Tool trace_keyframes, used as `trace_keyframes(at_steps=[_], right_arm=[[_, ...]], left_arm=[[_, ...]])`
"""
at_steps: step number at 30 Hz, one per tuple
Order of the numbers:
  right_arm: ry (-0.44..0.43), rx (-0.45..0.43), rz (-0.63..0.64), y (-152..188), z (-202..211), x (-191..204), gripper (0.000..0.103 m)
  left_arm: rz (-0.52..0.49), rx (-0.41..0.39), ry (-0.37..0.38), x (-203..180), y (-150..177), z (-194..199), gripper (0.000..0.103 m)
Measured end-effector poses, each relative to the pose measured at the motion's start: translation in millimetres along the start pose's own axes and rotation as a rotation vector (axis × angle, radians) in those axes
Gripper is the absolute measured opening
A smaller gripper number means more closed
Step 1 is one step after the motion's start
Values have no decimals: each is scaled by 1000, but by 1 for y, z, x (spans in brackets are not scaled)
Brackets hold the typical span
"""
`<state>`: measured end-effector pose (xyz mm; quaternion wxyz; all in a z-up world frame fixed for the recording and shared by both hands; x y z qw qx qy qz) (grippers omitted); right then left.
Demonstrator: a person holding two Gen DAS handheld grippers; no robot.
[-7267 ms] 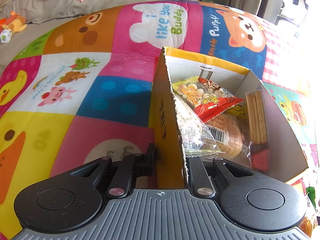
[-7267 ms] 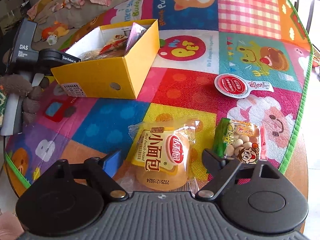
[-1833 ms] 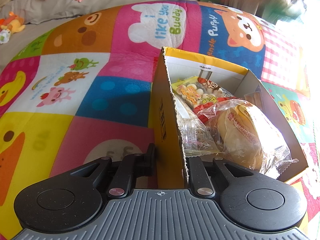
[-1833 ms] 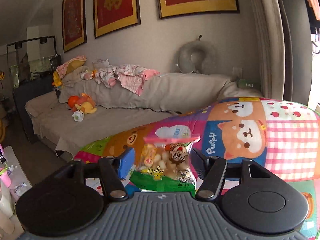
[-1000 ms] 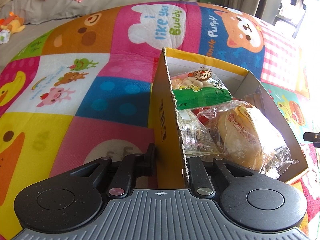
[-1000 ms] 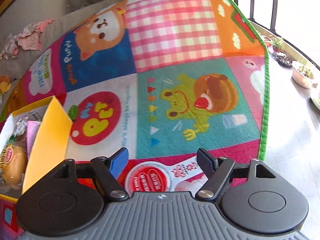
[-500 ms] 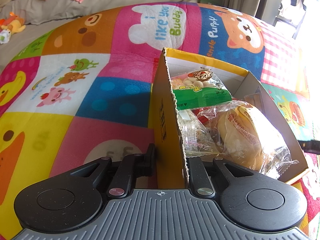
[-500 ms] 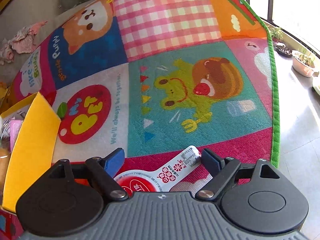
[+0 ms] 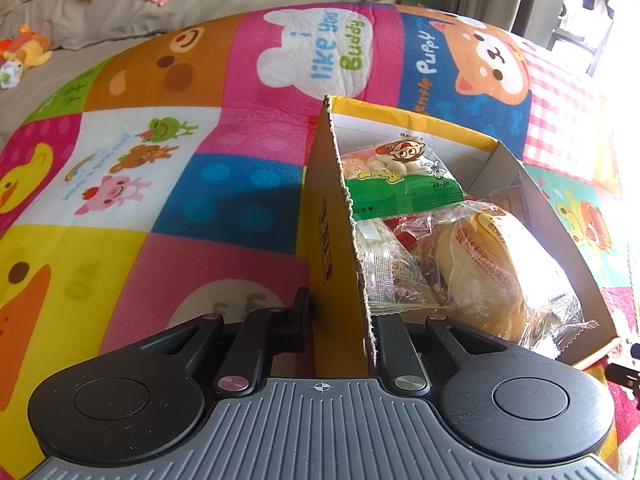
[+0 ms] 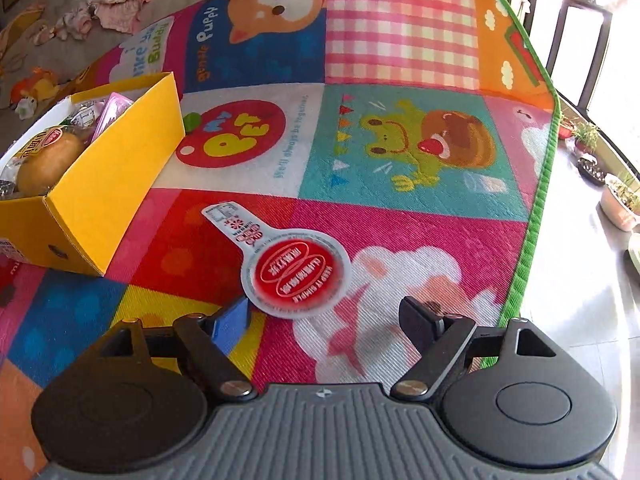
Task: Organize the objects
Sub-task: 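Move the right gripper to the red-lidded snack cup on the mat, then grasp the red-lidded snack cup by its handle with the right gripper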
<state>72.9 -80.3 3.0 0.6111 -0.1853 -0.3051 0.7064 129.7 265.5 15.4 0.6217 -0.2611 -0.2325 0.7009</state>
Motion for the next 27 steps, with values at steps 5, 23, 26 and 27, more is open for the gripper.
trace_keyframes(at_steps=[5, 23, 26, 27], right_arm=[[3, -19, 11, 2, 10, -5, 82], [-152, -34, 16, -18, -9, 33, 85], [-119, -40, 28, -19, -10, 32, 85], [-111, -42, 33, -20, -10, 33, 85]], left_arm=[[-6, 1, -8, -3, -1, 0, 16], [-1, -5, 0, -1, 0, -1, 16], [-1, -5, 0, -1, 0, -1, 16], [-2, -5, 0, -1, 0, -1, 16]])
Point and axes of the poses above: each gripper's, at about its wrist camera, not at the fingertips, and z roughly against the way its jaws point, x to its left, y to its underside, the point moved 2 cm from there along -z, roughly the way its jaws point, and after that the axes turned 9 degrees about -y, right-handed, at the moved point
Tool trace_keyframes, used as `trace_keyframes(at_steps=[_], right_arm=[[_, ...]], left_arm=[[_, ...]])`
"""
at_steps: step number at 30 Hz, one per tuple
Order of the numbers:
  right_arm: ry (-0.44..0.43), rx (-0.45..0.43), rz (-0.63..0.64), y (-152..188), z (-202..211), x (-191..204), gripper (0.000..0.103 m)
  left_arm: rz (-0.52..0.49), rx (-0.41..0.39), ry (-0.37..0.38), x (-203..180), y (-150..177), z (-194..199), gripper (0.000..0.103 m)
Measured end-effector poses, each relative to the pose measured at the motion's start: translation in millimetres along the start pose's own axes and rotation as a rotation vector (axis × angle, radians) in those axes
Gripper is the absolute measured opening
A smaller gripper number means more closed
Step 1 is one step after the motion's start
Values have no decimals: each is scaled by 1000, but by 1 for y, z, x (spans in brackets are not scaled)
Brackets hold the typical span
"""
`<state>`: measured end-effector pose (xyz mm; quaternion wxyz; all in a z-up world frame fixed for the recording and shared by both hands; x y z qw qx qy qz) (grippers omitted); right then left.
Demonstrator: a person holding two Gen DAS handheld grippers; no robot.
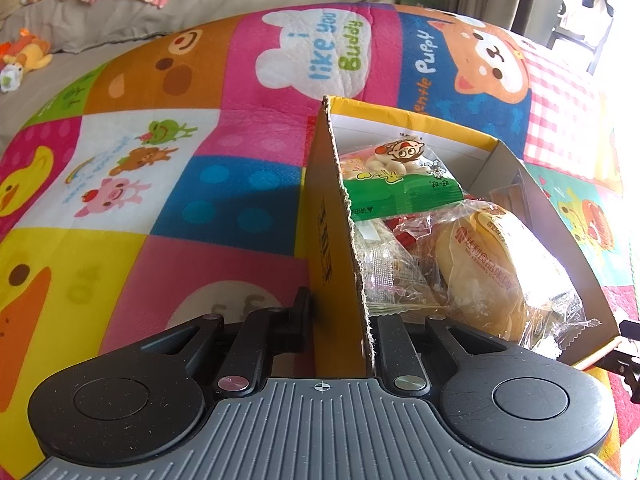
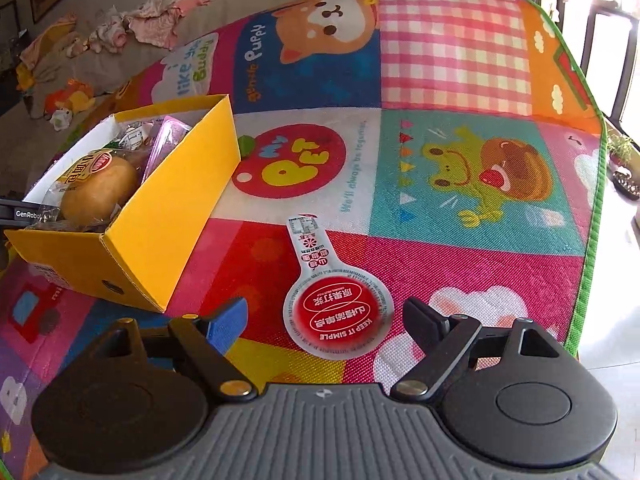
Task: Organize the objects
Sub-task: 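Grasp the red-lidded snack cup by its handle with the right gripper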
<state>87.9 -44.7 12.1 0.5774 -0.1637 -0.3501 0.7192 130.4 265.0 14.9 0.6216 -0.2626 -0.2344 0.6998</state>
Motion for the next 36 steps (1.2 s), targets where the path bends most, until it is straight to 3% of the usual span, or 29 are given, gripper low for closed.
trace_keyframes(at_steps=[12, 14, 15, 16, 28, 36], right_arm=[[26, 32, 56, -12, -30, 5, 85], [18, 35, 59, -11, -29, 7, 82], [11, 37, 61, -10, -28, 8, 73], [7, 39, 65, -10, -24, 9, 62], [-48, 146, 91, 24, 52, 46, 62], [-81, -65, 94, -22, 143, 74, 62]], left_arm=[[-1, -1, 4, 0, 0, 0, 16], [-3, -1, 4, 0, 0, 0, 16], [-3, 0, 4, 0, 0, 0, 16], [-2, -1, 4, 0, 0, 0, 16], [2, -1, 7, 0, 0, -1, 16], [8, -1, 7, 1, 1, -1, 16]])
Point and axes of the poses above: each gripper's, at about its wrist camera, not at the fingertips, and z roughly against the way its jaws point, x to its left, y to its underside, the point moved 2 cm from there along -z, roughly the way its jaws point, and after that the axes turned 9 degrees about -y, right-handed, at the moved point
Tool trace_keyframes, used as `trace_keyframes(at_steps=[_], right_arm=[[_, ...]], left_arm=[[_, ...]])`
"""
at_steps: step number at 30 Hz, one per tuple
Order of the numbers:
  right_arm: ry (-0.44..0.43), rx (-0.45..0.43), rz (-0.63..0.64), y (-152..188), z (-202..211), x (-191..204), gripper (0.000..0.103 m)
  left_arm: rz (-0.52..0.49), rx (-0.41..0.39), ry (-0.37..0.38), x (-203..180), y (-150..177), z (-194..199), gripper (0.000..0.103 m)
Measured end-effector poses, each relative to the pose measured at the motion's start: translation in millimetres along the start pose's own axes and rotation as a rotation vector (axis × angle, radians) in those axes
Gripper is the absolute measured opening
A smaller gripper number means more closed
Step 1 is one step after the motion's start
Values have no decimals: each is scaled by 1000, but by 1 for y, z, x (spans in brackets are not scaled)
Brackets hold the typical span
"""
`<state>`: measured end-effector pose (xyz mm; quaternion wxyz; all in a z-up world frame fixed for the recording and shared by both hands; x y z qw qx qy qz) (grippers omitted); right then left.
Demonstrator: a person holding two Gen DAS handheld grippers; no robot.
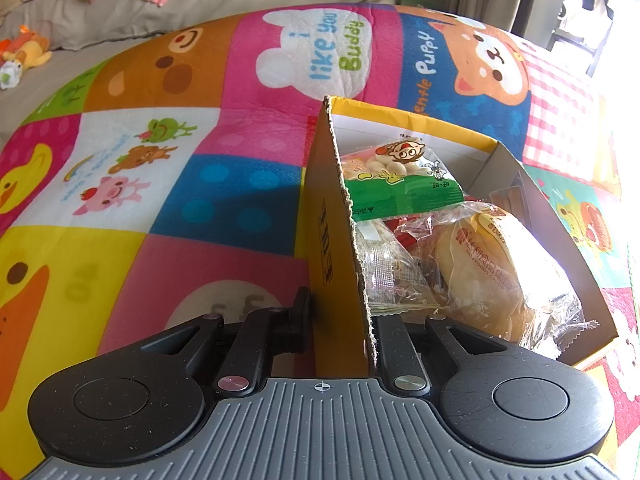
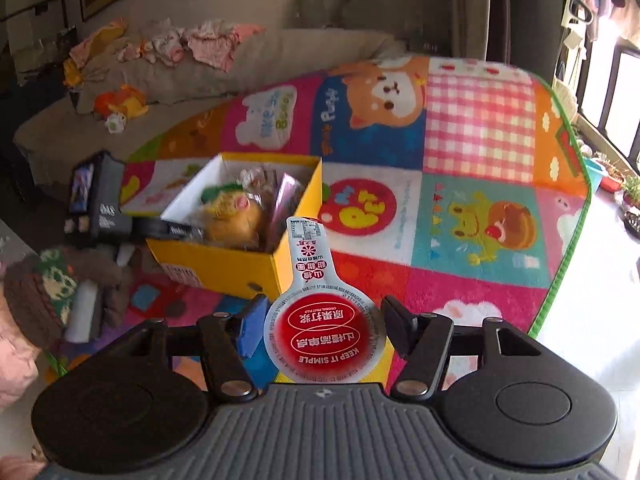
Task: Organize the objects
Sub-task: 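Grasp the red-lidded snack cup by its handle with the right gripper, then carry the snack cup with the right gripper and place it into the box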
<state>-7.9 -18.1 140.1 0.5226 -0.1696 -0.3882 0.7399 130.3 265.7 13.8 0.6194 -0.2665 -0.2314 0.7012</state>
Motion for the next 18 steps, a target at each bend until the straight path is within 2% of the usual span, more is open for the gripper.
trace_keyframes(at_steps=[4, 8, 12, 18], right_arm=[[-36, -131, 19, -47, 23, 17, 62], [-71, -208, 8, -93, 14, 33, 62], [-76, -213, -7, -128, -20, 44, 62], [-65, -150, -69, -155, -78, 46, 62]], left_arm=[[1, -1, 1, 0, 0, 0, 16], [-2, -3, 5, 1, 0, 1, 16], [-11, 0, 3, 0, 0, 0, 16], [-13, -3, 12, 1, 0, 0, 16]])
Point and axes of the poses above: each gripper's, at about its wrist camera, not at the fingertips, and z roughly against the way its jaws point, x to its left, y to its underside, the point moved 2 cm from there along -z, roughly the way its jaws point, and after that the axes turned 9 degrees about -y, right-handed, at the moved point
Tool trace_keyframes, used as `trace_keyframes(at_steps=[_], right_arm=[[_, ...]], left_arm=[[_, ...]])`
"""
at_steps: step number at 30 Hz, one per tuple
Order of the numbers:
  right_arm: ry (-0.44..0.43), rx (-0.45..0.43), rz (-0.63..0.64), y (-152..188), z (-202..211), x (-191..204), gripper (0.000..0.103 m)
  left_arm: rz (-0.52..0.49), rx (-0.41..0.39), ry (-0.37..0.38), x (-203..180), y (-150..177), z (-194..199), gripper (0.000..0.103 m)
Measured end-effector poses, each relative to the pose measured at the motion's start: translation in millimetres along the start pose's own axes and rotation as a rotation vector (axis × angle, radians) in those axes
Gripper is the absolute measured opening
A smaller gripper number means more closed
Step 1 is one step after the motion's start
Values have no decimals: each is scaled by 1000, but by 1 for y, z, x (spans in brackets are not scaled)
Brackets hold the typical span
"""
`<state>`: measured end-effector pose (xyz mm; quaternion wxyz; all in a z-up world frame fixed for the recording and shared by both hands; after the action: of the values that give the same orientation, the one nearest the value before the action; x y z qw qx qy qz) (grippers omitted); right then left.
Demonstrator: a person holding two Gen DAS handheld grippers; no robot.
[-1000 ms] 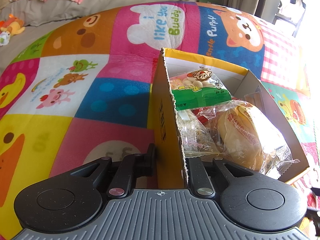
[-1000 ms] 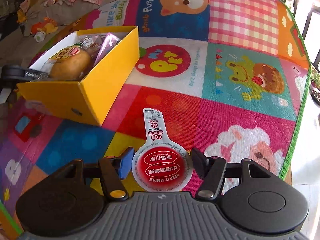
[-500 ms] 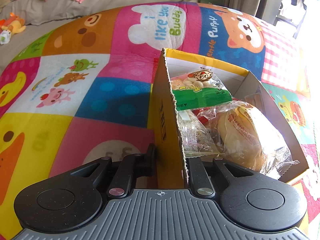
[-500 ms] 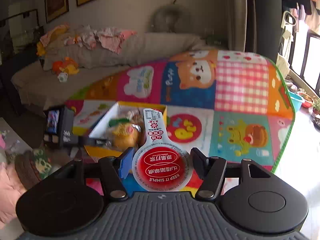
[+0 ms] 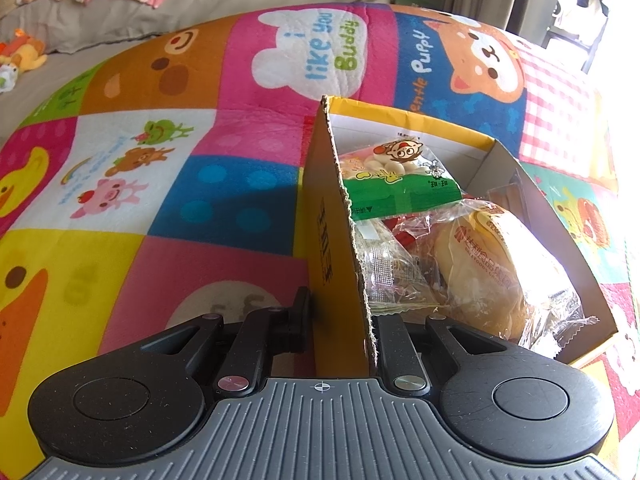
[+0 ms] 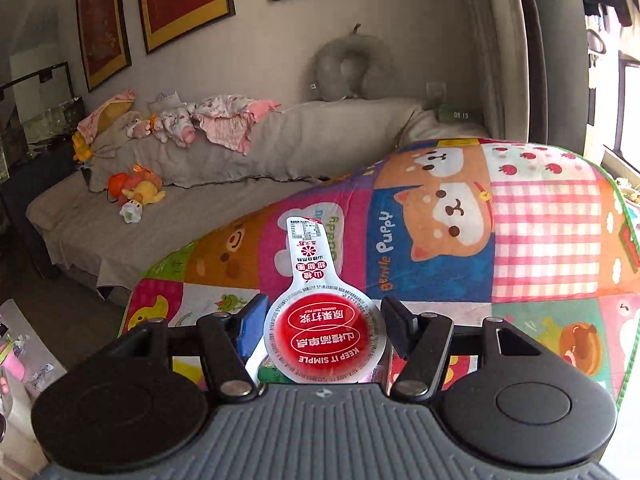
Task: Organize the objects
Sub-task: 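Carry the snack cup with the right gripper and place it into the box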
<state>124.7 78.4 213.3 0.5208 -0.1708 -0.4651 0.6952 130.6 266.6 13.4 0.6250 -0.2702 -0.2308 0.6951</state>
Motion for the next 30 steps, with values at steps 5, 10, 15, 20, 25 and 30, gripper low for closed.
trace_keyframes(at_steps=[5, 10, 15, 20, 25, 30], right_arm=[[27, 24, -26, 0, -31, -5, 62], [43, 49, -6, 12, -51, -10, 71], [43, 78, -13, 31, -47, -27, 72], [15, 160, 76, 83, -26, -43, 72], [88, 195, 123, 130, -19, -59, 72], [197, 116, 185, 144, -20, -76, 72]], left_arm=[[11, -5, 15, 3, 1, -1, 17], [15, -6, 23, 4, 2, -1, 17], [14, -3, 24, 5, 2, 0, 17], [-15, 25, -15, -11, -8, -4, 15], [8, 58, 5, -55, -36, -35, 15], [-103, 66, -8, -82, -63, -60, 22]])
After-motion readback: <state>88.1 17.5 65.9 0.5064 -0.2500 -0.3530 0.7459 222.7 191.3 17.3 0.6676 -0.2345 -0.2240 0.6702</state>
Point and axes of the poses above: each gripper's, at about its wrist camera, not at the fingertips, and z roughly against the way its jaws point, x to its left, y to its underside, the point moved 2 cm from there along -z, roughly the way its jaws point, and after that the axes turned 9 degrees about -y, right-handed, at the moved point
